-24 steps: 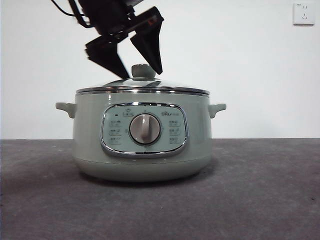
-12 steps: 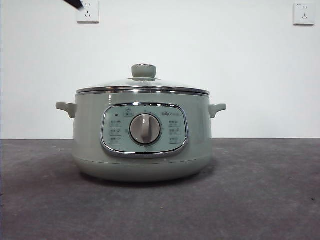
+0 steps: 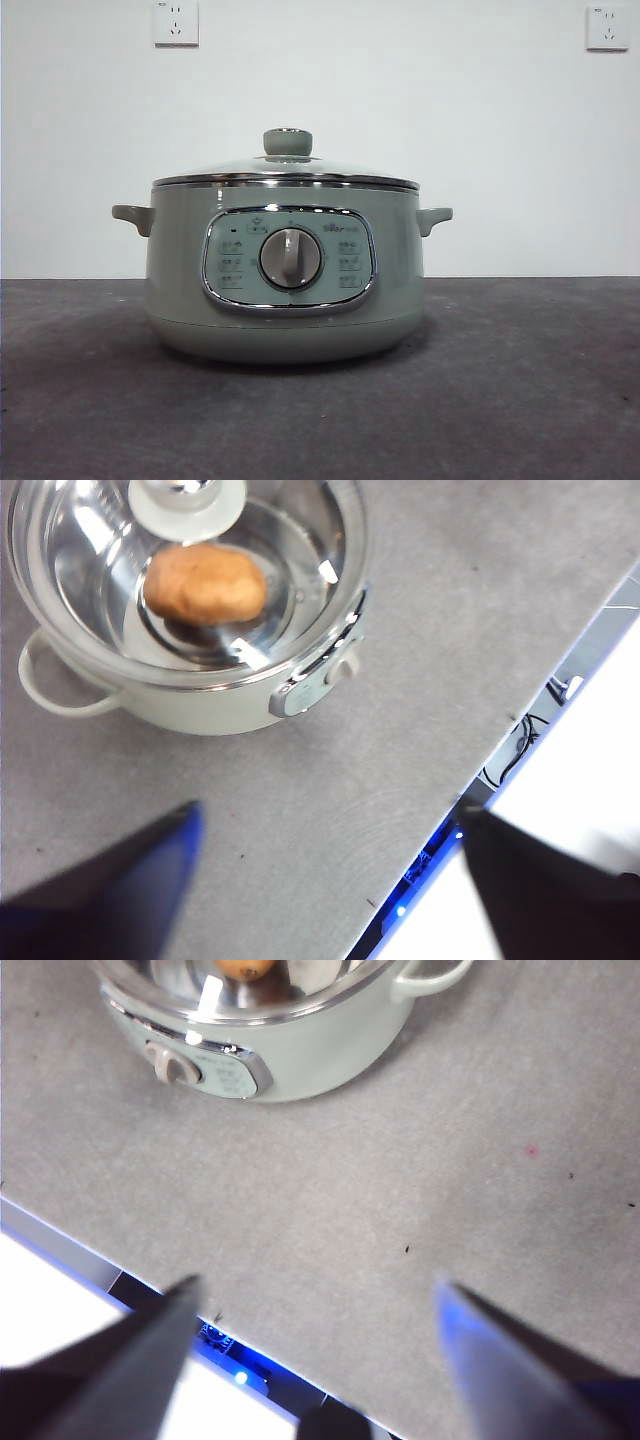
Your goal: Pick up the potato,open the lid,put the potato in the pot,close the lid
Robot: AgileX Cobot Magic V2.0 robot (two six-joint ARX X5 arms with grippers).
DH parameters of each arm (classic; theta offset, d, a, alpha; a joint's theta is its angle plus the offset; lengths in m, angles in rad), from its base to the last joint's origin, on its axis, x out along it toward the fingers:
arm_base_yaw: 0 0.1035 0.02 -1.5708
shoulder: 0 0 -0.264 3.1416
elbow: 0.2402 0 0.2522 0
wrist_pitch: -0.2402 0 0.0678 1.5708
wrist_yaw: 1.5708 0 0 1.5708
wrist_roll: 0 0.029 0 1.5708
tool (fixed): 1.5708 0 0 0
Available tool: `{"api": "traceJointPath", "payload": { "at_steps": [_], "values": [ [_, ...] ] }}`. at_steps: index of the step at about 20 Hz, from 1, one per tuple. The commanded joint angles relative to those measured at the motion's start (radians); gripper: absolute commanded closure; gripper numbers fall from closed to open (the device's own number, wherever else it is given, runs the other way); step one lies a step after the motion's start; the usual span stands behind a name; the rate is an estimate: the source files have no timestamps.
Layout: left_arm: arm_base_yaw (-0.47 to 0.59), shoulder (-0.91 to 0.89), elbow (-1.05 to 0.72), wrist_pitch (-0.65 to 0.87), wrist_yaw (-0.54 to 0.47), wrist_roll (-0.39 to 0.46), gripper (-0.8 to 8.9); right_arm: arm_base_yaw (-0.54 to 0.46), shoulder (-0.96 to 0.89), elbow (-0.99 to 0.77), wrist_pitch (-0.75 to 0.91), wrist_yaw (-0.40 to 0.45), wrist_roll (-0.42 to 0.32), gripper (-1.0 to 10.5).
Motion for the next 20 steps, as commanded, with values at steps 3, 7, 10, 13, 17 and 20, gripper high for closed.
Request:
{"api": "traceJointPath", "payload": {
  "at_steps": [3, 7, 10, 13, 17, 20],
  "values": [
    [-0.019, -0.051, -0.007, 0.003, 0.003, -0.021, 8.17, 0.002, 0.0, -0.009, -0.07, 0.0, 0.014, 9.5],
    [-0.019, -0.053, -0.007, 0.004, 0.002, -0.022, 8.16, 0.0, 0.0, -0.008, -0.067, 0.029, 0.013, 9.5],
    [-0.019, -0.035, -0.007, 0.004, 0.003, -0.023, 8.17, 0.001, 0.0, -0.008, -0.064, 0.056, 0.013, 9.5],
    [-0.019, -0.015, -0.007, 0.006, 0.003, -0.023, 8.17, 0.0, 0.0, -0.008, -0.064, 0.056, 0.013, 9.5],
    [-0.014, 0.008, -0.008, 0.036, -0.002, -0.022, 8.16, 0.0, 0.0, -0.008, -0.064, 0.056, 0.013, 9.5],
    [0.06, -0.011, -0.008, 0.098, -0.004, 0.038, 8.17, 0.0, 0.0, -0.007, -0.064, 0.056, 0.013, 9.5]
  ]
}}
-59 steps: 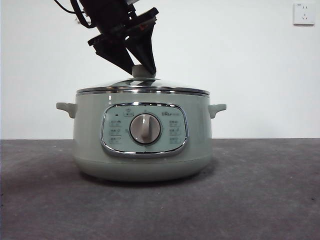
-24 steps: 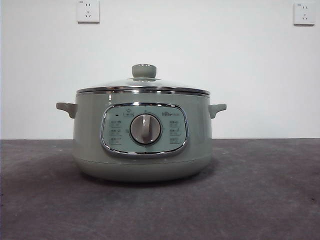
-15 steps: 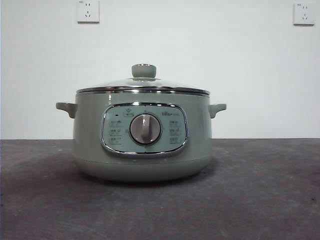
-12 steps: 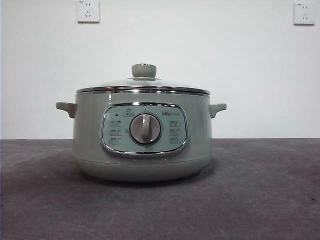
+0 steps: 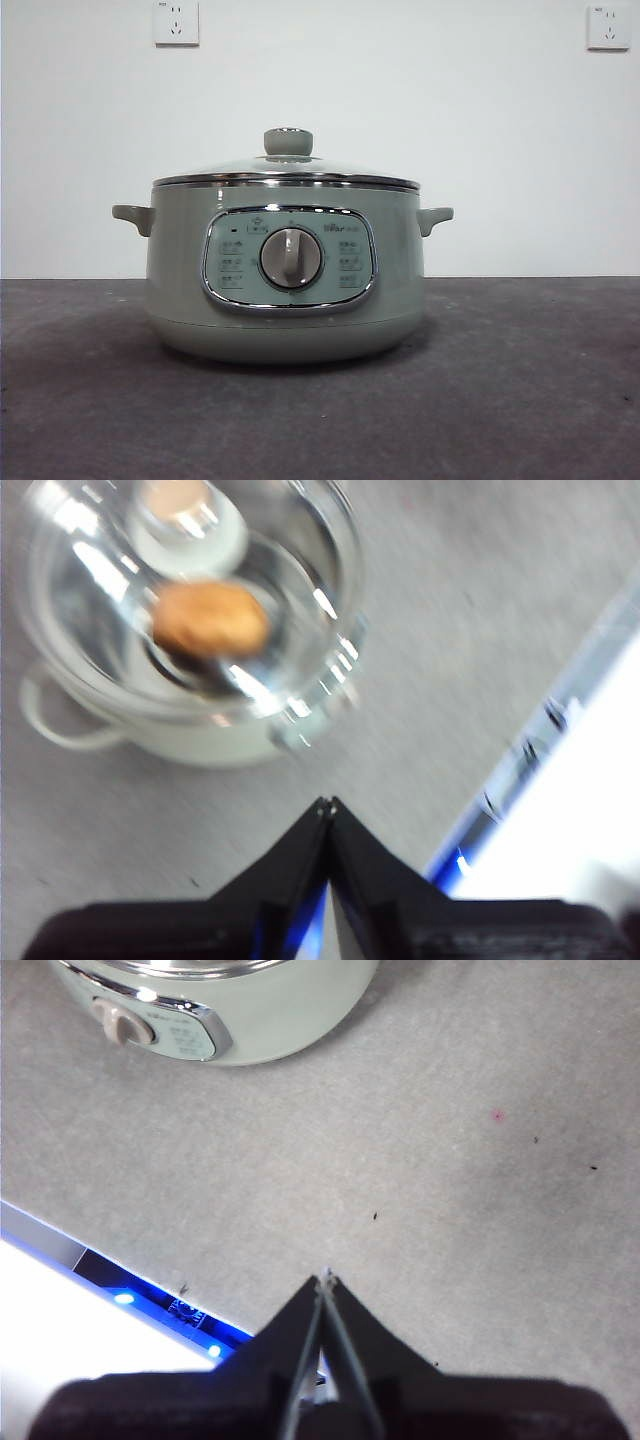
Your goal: Pick up the potato,open the lid,put the potato in the pot,close the lid
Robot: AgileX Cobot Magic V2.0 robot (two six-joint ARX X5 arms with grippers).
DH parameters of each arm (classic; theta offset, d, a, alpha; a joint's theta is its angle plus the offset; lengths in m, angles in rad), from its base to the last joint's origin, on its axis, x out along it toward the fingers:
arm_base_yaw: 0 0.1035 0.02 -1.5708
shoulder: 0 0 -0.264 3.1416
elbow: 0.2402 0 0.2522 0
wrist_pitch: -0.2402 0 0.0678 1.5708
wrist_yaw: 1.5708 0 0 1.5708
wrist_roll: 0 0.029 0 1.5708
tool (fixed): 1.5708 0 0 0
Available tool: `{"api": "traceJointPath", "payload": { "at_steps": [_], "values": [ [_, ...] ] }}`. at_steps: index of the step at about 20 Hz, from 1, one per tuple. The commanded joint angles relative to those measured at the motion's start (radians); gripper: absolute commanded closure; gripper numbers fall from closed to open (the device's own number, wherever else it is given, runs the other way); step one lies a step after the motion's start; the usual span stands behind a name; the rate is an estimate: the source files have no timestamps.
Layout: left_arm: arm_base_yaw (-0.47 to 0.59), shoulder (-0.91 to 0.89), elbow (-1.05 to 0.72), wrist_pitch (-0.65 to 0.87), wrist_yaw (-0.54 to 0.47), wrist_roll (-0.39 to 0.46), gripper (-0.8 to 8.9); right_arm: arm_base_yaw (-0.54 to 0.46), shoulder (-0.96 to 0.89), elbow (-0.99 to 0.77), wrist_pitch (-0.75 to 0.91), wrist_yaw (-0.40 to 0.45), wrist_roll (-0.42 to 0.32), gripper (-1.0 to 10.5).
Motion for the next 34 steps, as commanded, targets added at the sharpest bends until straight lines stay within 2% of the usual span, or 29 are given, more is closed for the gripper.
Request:
{"api": "traceJointPath", "payload": {
  "at_steps": [1, 3, 5, 9, 10, 12, 15, 19, 21, 25, 34],
  "values": [
    [0.076, -0.032, -0.014, 0.042, -0.003, 0.059, 8.16, 0.0, 0.0, -0.006, -0.001, 0.003, 0.008, 9.5],
    [0.17, -0.113, -0.111, 0.156, 0.005, 0.055, 8.17, 0.0, 0.0, -0.006, -0.002, 0.004, 0.008, 9.5],
    [0.262, -0.251, -0.327, 0.381, 0.005, 0.027, 8.17, 0.0, 0.0, -0.006, -0.001, 0.003, 0.008, 9.5],
    [0.427, -0.599, -0.922, 0.954, 0.005, -0.055, 8.16, 0.0, 0.0, -0.006, -0.001, 0.004, 0.008, 9.5],
    [0.462, -0.681, -1.052, 1.061, 0.005, -0.082, 8.16, 0.0, 0.0, -0.006, -0.001, 0.003, 0.008, 9.5],
    [0.51, -0.832, -1.252, 1.164, 0.004, -0.122, 8.16, 0.0, 0.0, -0.006, -0.001, 0.003, 0.008, 9.5],
    [0.542, -0.995, -1.416, 1.166, 0.0, -0.132, 8.16, 0.0, 0.0, -0.006, -0.002, 0.004, 0.008, 9.5],
    [0.546, -1.104, -1.514, 1.146, -0.002, -0.136, 8.16, 0.0, 0.0, -0.006, -0.001, 0.003, 0.008, 9.5],
    [0.546, -1.126, -1.514, 1.11, -0.018, -0.135, 8.16, 0.0, 0.0, -0.006, -0.001, 0.003, 0.008, 9.5],
    [0.546, -1.125, -1.514, 1.078, -0.157, -0.136, 8.16, 0.001, 0.0, -0.006, -0.001, 0.003, 0.008, 9.5],
    [0.548, -1.102, -1.514, 1.081, -0.153, -0.136, 8.16, 0.0, 0.0, -0.006, -0.001, 0.003, 0.008, 9.5]
  ]
}}
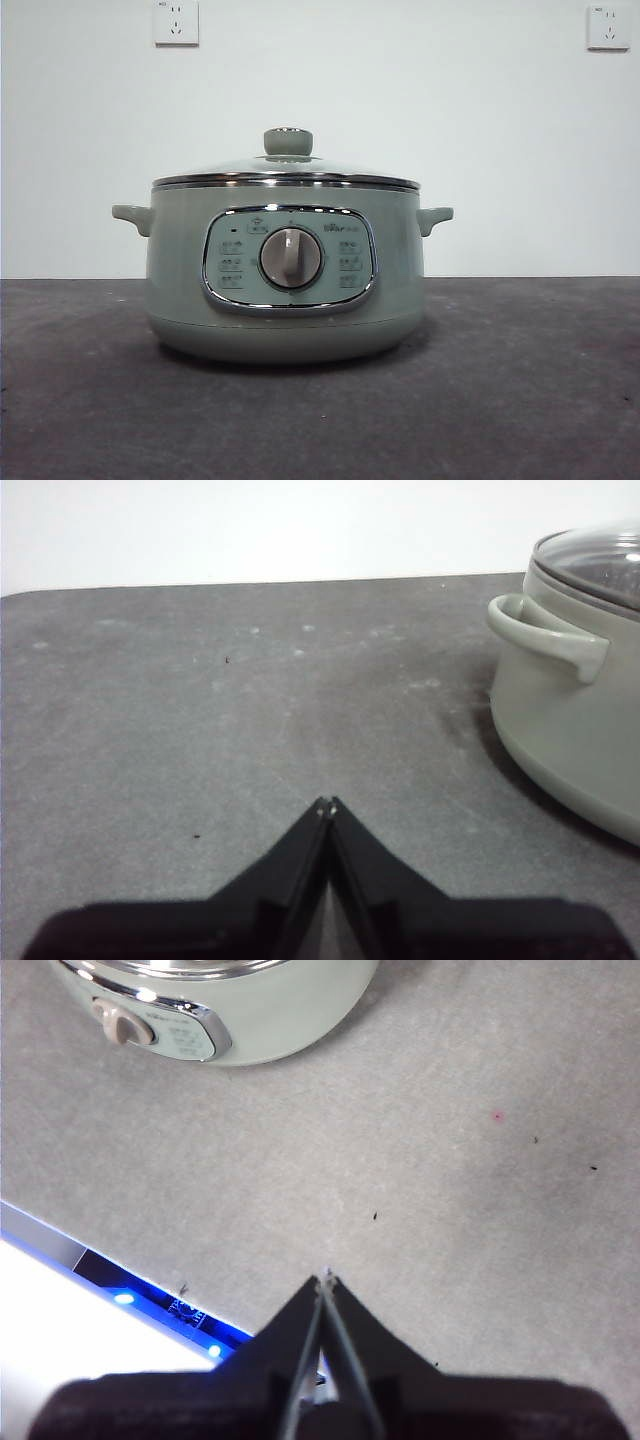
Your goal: Pick up the potato,open the lid,put the potato in the pot,close the lid
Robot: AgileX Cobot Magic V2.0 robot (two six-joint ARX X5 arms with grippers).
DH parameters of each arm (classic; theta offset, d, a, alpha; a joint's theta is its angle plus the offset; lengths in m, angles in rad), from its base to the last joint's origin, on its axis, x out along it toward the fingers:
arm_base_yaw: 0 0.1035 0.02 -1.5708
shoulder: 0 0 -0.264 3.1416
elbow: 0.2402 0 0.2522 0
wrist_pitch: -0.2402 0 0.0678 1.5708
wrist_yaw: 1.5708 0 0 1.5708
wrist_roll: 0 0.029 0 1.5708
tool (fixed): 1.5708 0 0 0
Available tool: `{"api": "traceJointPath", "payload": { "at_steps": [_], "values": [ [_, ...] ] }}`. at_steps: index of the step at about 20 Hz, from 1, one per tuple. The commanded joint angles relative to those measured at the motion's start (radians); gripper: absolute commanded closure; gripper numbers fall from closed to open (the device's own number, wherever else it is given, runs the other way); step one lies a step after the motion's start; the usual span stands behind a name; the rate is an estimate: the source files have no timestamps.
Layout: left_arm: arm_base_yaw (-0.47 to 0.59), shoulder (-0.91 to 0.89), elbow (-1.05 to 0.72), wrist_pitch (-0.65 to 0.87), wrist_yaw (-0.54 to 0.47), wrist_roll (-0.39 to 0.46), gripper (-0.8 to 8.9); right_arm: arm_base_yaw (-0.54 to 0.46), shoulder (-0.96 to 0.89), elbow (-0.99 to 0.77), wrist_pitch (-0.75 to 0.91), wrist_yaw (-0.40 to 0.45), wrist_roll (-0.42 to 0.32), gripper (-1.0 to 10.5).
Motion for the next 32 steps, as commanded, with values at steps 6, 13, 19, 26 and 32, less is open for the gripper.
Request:
{"api": "traceJointPath", "payload": {
  "at_steps": [6, 13, 19, 26, 32],
  "values": [
    [0.004, 0.037, -0.011, 0.005, 0.0, -0.009, 8.16, 0.0, 0.0, -0.006, 0.002, 0.003, 0.008, 9.5],
    [0.004, 0.057, -0.011, 0.005, 0.0, -0.009, 8.16, -0.199, -0.266, -0.272, 0.418, 0.024, -0.14, 9.5],
    [0.004, 0.057, -0.011, 0.005, 0.0, -0.009, 8.16, -0.496, -0.703, -1.023, 1.411, -0.038, -0.122, 9.5],
    [0.004, 0.057, -0.011, 0.005, 0.0, -0.009, 8.16, -0.663, -0.971, -1.278, 1.357, -0.103, -0.132, 9.5],
    [0.004, 0.059, -0.011, 0.005, 0.0, -0.009, 8.16, -0.681, -1.027, -1.323, 1.272, -0.102, -0.145, 9.5]
  ]
}}
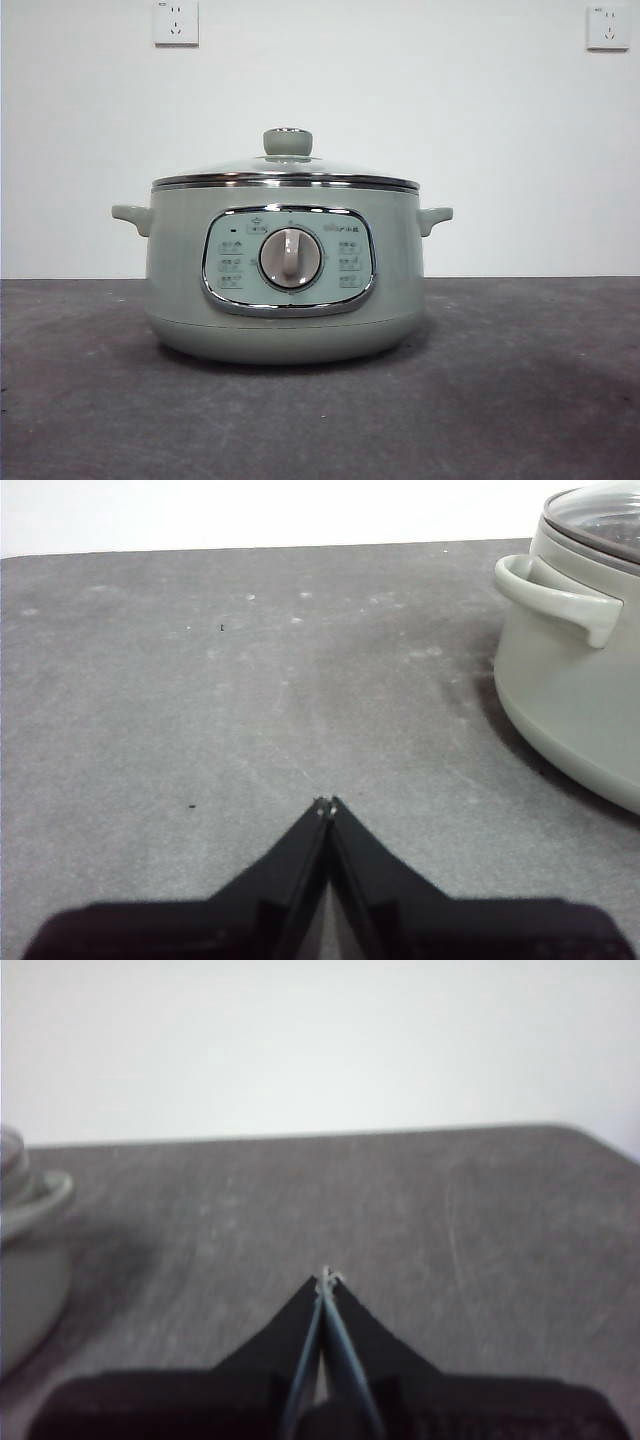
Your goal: Pick up the potato,open the lid,put the potato in the pot,close the lid
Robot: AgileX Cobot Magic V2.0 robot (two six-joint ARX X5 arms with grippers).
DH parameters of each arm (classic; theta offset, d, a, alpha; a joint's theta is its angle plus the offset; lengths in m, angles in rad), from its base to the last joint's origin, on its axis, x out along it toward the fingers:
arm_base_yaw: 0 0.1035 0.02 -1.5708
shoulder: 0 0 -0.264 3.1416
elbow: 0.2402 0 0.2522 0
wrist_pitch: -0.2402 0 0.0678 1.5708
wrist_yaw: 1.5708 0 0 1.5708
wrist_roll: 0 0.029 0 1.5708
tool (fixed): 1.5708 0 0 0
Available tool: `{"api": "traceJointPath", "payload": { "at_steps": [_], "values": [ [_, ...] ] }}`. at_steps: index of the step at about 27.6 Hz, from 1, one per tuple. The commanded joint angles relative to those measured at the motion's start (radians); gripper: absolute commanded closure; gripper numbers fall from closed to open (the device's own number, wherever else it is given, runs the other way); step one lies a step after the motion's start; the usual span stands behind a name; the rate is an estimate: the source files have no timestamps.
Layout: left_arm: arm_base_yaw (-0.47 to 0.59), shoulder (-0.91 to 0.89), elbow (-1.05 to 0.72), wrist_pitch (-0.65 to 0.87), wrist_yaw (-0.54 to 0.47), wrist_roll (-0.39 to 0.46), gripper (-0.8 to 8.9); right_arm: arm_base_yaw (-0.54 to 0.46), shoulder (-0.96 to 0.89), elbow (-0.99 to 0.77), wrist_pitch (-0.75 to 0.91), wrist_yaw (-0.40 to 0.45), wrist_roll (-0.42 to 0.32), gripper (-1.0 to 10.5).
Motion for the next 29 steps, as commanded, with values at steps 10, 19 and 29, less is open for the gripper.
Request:
{"api": "traceJointPath", "payload": {
  "at_steps": [10, 19, 29],
  "values": [
    [0.004, 0.003, -0.01, 0.005, -0.002, -0.009, 8.16, 0.0, -0.031, -0.017, -0.143, 0.003, -0.048, 9.5],
    [0.004, 0.004, -0.01, 0.005, -0.002, -0.009, 8.16, 0.0, -0.031, -0.017, -0.143, 0.003, -0.048, 9.5],
    [0.004, 0.004, -0.01, 0.005, -0.002, -0.009, 8.16, 0.0, -0.031, -0.017, -0.143, 0.003, -0.048, 9.5]
  ]
}}
